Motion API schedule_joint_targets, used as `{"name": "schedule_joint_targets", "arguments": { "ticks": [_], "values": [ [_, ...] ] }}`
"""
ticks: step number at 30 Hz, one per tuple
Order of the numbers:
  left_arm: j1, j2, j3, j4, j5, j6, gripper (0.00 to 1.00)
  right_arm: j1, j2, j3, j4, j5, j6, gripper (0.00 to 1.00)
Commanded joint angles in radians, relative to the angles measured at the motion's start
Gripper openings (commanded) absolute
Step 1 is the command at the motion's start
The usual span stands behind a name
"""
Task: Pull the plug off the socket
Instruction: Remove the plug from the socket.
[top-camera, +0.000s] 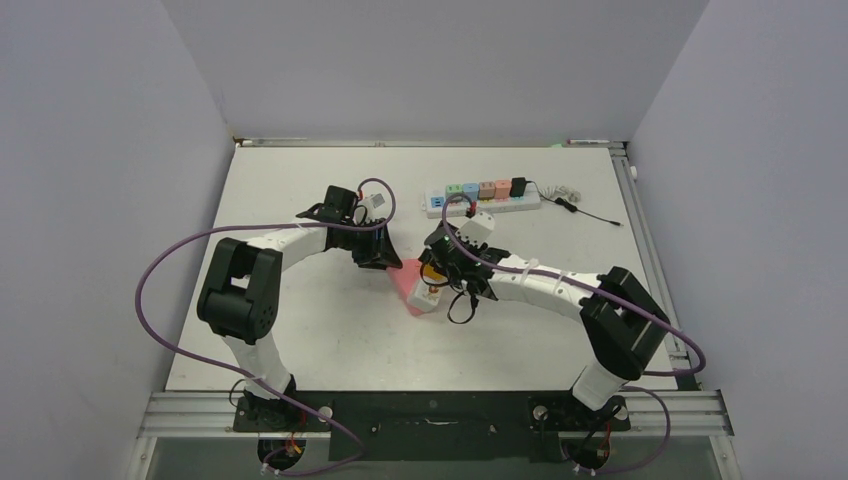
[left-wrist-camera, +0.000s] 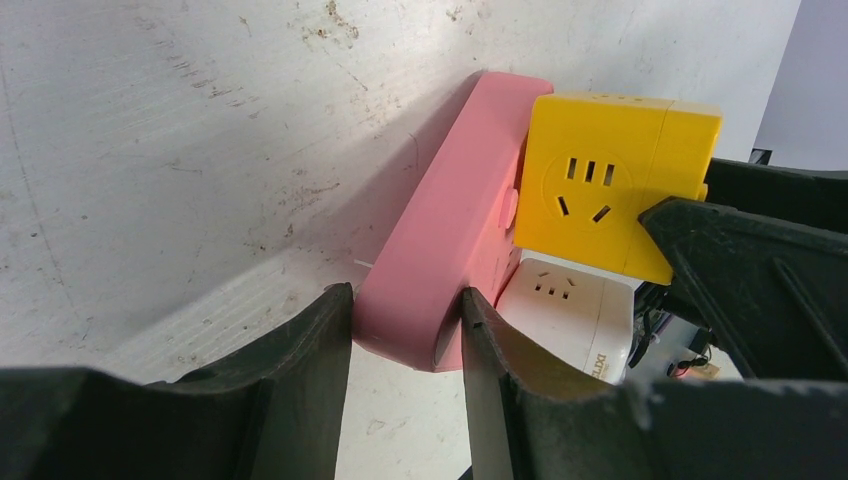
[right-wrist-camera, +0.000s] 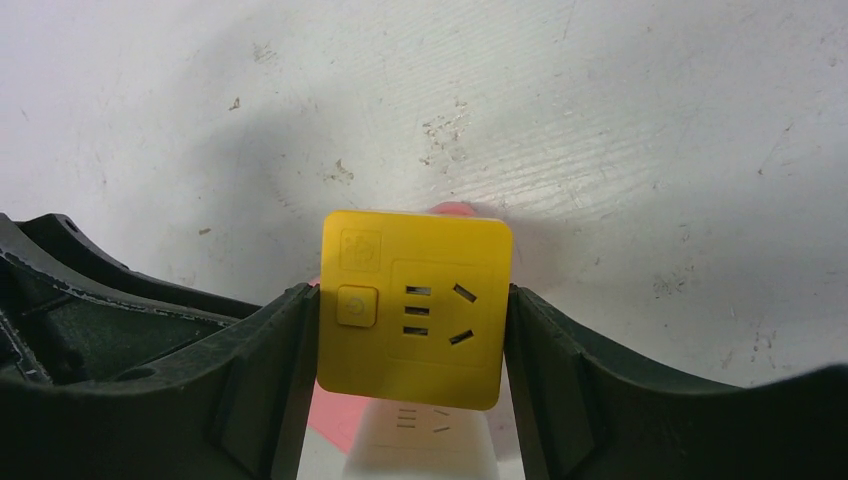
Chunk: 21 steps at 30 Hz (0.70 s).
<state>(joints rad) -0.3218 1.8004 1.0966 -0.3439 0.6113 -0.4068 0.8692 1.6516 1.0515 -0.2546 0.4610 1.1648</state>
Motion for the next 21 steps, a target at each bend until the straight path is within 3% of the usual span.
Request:
{"name": "schedule_joint_targets", "arguments": {
  "ticks": [1, 13, 21],
  "values": [
    [-0.016, 0.0, 0.01, -0.03, -0.051, 0.027, 0.0, -0.05, 0.003, -0.071, -0.003, -0.137, -0.027, 0.05],
    [-0.016, 0.003, 0.011, -0.04, -0.074, 0.031, 0.0, -0.13, 0.039, -0.191, 0.153, -0.306, 0.004, 0.05],
    [-0.016, 0.009, 0.014, -0.044, -0.083, 0.028, 0.0, -0.132, 0.047, -0.208, 0.178, -0.291, 0.014, 0.05]
  ]
}}
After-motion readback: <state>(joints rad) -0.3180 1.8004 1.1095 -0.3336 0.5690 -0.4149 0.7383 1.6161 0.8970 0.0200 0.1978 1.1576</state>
